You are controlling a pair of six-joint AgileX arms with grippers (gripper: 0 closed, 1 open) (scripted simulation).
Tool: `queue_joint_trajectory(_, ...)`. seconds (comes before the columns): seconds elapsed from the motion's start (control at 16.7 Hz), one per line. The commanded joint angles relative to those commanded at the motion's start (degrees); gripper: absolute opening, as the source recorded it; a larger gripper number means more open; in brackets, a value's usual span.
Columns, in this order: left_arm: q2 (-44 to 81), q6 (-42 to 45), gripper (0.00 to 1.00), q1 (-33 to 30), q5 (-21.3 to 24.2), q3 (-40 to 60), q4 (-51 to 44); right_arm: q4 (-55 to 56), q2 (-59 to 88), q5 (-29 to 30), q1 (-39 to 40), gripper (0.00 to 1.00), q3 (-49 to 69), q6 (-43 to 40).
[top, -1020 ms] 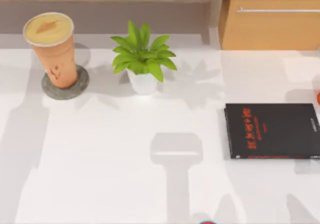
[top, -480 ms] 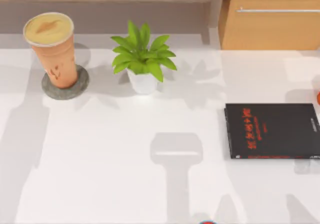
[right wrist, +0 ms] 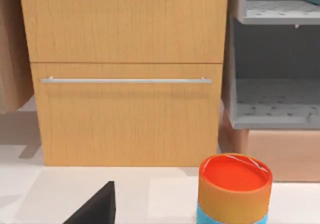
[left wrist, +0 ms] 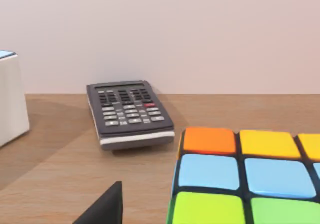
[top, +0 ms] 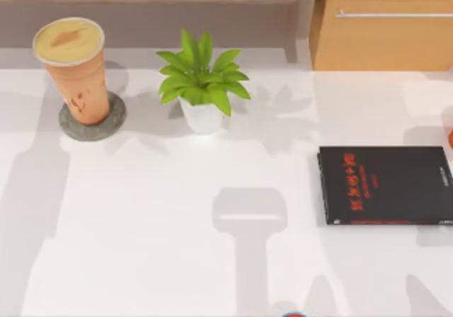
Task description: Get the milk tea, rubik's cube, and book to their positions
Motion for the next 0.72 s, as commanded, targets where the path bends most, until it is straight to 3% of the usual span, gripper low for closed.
queue_joint_trajectory(0.72,-7.13,0.03,1.0,0.18,0.01,-9.06,1.97,0.0,0.0,0.0,0.0,1.0,0.0,0.0)
